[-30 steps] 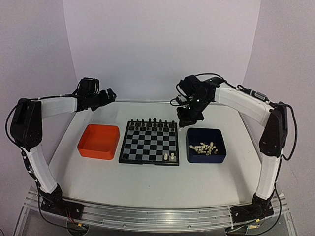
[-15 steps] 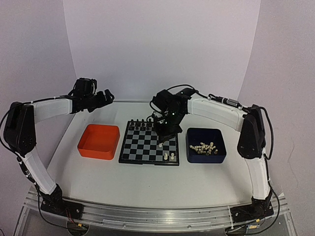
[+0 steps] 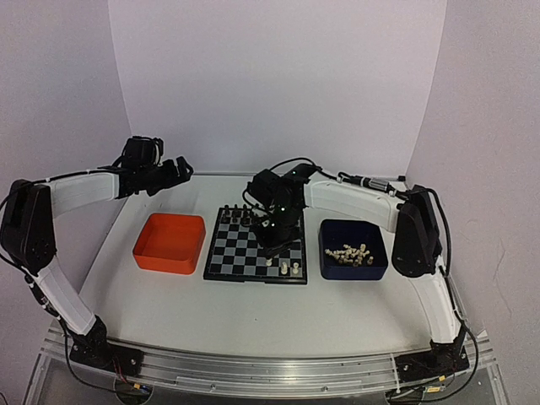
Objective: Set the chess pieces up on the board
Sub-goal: Place the chess piece on the chessboard.
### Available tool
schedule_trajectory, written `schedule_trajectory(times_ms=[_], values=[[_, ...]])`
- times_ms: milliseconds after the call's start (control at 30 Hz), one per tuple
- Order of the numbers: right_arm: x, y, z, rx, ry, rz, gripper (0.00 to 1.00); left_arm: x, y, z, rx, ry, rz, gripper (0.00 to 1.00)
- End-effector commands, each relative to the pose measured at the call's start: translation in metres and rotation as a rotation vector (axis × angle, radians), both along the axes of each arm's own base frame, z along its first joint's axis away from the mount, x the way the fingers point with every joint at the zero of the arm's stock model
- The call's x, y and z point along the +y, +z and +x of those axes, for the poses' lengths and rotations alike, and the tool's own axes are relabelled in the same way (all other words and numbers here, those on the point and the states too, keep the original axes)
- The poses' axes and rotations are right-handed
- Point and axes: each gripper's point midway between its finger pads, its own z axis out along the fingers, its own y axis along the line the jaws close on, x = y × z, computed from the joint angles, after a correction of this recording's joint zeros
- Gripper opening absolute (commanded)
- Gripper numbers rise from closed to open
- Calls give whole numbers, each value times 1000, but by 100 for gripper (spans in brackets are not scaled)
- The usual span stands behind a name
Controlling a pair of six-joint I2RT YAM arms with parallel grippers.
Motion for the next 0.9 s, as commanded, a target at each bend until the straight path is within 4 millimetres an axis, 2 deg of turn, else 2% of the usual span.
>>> schedule_trajectory(times_ms=[0,867], values=[[0,-5,0,0,2,-33,0,5,21,-8,-48,9,-4,100],[-3,-27,-2,32,7,-77,0,8,22,-11,-58,24,-6,100]])
